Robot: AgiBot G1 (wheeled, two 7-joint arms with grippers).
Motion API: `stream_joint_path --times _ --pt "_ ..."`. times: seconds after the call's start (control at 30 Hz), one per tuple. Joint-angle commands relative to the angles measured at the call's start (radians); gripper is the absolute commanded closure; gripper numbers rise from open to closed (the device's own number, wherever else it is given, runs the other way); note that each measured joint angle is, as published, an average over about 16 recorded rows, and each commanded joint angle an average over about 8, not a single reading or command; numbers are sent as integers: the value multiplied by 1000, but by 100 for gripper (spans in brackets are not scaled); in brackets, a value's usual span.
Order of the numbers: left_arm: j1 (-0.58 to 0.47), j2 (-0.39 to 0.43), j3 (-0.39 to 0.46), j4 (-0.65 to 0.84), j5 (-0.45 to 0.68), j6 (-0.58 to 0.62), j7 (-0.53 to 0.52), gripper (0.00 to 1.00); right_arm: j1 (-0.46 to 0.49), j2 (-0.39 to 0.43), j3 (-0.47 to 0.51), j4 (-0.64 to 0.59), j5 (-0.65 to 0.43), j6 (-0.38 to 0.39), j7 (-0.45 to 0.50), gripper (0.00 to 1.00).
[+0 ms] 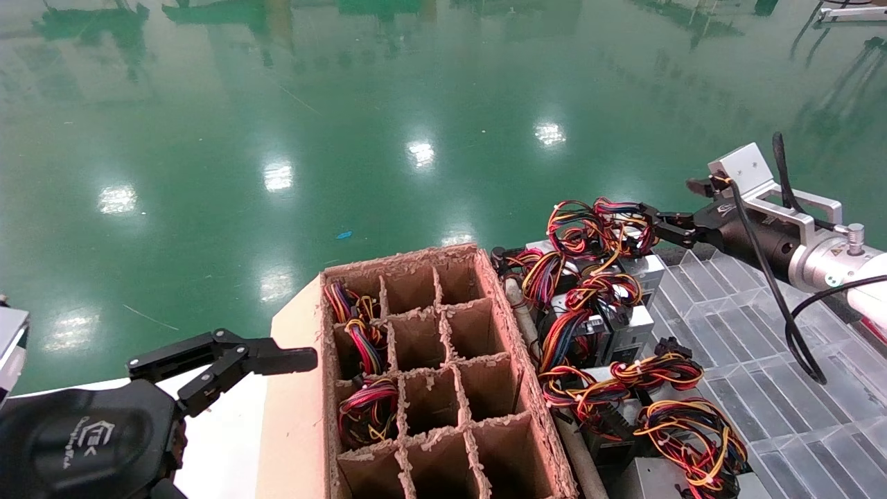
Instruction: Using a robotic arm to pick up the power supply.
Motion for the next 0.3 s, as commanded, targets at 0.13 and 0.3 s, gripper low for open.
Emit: stream_joint_path --times 0.13,0.3 --pt "0 0 0 0 0 0 0 0 0 0 0 0 -1 0 0 0" --pt "0 0 0 0 0 0 0 0 0 0 -1 0 -1 -1 0 0"
